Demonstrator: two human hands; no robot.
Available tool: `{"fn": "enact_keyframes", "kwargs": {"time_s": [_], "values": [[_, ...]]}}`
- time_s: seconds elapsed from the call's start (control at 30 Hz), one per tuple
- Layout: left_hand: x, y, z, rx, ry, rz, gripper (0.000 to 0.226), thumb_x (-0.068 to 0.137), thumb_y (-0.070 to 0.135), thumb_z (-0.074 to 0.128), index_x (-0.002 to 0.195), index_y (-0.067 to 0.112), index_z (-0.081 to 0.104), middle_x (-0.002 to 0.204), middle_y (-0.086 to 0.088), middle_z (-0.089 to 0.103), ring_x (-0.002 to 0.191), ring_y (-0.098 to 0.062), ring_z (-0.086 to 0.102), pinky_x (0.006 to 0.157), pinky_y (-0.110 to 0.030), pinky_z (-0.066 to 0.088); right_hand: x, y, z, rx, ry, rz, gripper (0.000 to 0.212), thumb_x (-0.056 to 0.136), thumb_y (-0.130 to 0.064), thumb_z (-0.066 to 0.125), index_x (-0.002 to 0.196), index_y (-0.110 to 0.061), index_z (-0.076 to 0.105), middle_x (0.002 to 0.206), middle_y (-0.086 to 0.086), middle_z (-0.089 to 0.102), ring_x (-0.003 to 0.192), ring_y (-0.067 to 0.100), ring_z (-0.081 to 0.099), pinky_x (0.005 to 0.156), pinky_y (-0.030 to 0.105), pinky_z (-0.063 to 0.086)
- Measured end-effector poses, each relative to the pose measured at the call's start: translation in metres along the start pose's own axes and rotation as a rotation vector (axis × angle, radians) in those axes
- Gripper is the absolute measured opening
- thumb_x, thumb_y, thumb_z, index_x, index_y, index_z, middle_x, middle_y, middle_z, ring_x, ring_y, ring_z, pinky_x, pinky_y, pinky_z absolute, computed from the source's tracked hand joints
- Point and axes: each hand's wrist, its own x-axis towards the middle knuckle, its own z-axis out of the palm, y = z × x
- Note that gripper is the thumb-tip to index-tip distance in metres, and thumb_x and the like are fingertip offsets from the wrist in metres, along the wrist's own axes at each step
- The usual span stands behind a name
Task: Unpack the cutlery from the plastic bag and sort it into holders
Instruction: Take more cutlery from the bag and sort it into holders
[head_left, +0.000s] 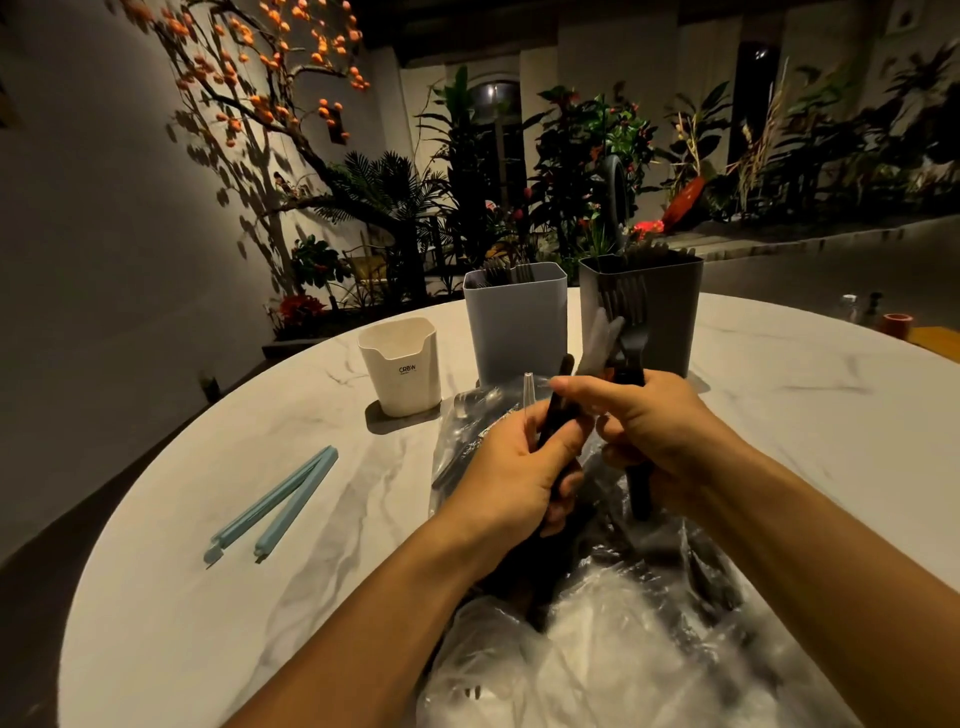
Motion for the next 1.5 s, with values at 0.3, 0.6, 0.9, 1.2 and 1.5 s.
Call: {"fn": "enact_keyframes", "kwargs": {"time_s": [0.3,0.6,0.9,1.2,1.5], "values": [[0.004,-0.004,-0.001,-0.016,0.061,-0.026,0.017,0.104,0.030,0.050,0.093,0.019,0.056,0.057,0.001,0.039,0.045,-0.011,0.034,0.042,-0.023,0.030,-0.004,-0.006,0.001,-0.238,0.200,-0.397,0.024,0.080,-0.036,0.078,0.083,-0.013,0.070,0.071,-0.001,0.067,0.066,0.007,0.064,0.061,0.023,0.050],[0.004,-0.006,-0.002,0.151,0.077,-0.016,0.014,0.105,0.027,0.048,0.105,0.017,0.057,0.053,0.002,0.044,0.042,-0.009,0.037,0.042,-0.024,0.032,-0.001,0.002,0.007,-0.402,0.171,-0.293,0.030,0.072,-0.044,0.083,0.074,-0.015,0.075,0.067,-0.001,0.072,0.070,0.012,0.071,0.075,0.039,0.061],[0.002,-0.004,-0.008,0.160,0.030,-0.025,0.017,0.103,0.026,0.051,0.106,0.011,0.057,0.056,0.001,0.049,0.044,-0.012,0.043,0.043,-0.024,0.039,-0.001,0.000,0.005,-0.195,0.140,-0.144,0.014,0.082,-0.019,0.079,0.088,-0.009,0.073,0.072,0.001,0.068,0.046,-0.005,0.058,0.041,0.008,0.040],[0.000,-0.003,-0.007,0.173,0.009,-0.010,0.021,0.103,0.028,0.051,0.102,0.007,0.056,0.057,0.000,0.049,0.045,-0.014,0.044,0.045,-0.027,0.041,-0.002,-0.002,0.006,-0.138,0.125,-0.075,0.023,0.079,-0.027,0.080,0.095,-0.012,0.072,0.076,-0.002,0.069,0.063,0.006,0.059,0.041,0.014,0.041],[0.001,-0.002,-0.009,0.167,-0.044,-0.066,0.014,0.094,0.024,0.067,0.092,0.010,0.063,0.062,-0.005,0.054,0.049,-0.015,0.049,0.045,-0.024,0.044,0.006,-0.015,-0.014,0.360,0.288,-0.043,0.016,0.100,-0.023,0.055,0.098,-0.008,0.060,0.061,-0.002,0.042,0.044,0.005,0.032,0.039,0.016,0.027]]}}
